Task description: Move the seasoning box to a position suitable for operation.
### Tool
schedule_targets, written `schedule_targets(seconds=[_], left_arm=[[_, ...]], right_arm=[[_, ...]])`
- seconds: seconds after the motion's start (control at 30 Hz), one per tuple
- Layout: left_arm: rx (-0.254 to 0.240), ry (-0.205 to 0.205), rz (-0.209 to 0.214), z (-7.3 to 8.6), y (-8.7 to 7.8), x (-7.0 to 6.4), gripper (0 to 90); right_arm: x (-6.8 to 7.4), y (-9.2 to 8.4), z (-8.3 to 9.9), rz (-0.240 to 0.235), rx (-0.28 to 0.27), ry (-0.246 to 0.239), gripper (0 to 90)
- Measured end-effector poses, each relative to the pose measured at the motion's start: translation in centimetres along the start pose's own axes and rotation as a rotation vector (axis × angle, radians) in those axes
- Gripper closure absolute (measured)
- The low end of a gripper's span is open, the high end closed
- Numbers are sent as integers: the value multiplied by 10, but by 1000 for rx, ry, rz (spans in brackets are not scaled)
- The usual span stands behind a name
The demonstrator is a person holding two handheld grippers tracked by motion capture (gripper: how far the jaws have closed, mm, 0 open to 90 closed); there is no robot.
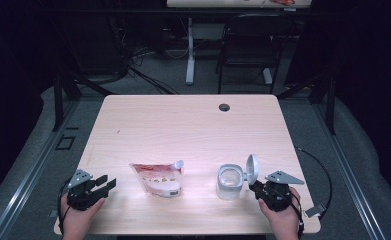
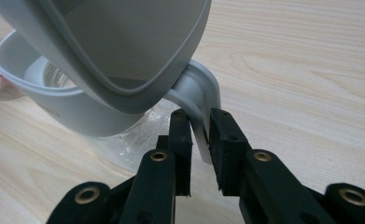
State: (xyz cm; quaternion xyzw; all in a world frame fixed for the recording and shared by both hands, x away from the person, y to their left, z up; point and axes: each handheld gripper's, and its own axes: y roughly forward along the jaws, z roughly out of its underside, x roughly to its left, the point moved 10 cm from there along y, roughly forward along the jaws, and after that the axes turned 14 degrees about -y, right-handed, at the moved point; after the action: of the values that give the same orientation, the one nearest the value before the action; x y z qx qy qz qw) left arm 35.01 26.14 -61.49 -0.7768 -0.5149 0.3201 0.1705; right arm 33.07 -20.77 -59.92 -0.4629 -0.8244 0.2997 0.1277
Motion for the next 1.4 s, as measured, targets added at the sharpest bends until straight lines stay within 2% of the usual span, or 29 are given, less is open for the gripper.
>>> schedule_targets(seconds=[0.27, 0.5, 0.87, 1.17, 1.3, 1.4], left_arm=[[3, -1, 0, 0, 0, 0, 573], [4, -2, -3, 0, 1, 1, 573], [6, -6, -4, 1, 2, 1, 573], [6, -9, -3, 1, 3, 1, 572], [9, -6, -4, 2, 3, 1, 572], [8, -3, -5, 2, 2, 1, 572]], right_arm=[[-1, 8, -2, 24, -4, 6, 786], [-10, 13, -6, 62, -4, -28, 801], [-22, 20, -9, 22, -46, 31, 771], [-31, 27, -13, 26, -45, 31, 765], [-34, 30, -16, 6, -52, 55, 750], [-37, 31, -17, 11, -47, 55, 749]])
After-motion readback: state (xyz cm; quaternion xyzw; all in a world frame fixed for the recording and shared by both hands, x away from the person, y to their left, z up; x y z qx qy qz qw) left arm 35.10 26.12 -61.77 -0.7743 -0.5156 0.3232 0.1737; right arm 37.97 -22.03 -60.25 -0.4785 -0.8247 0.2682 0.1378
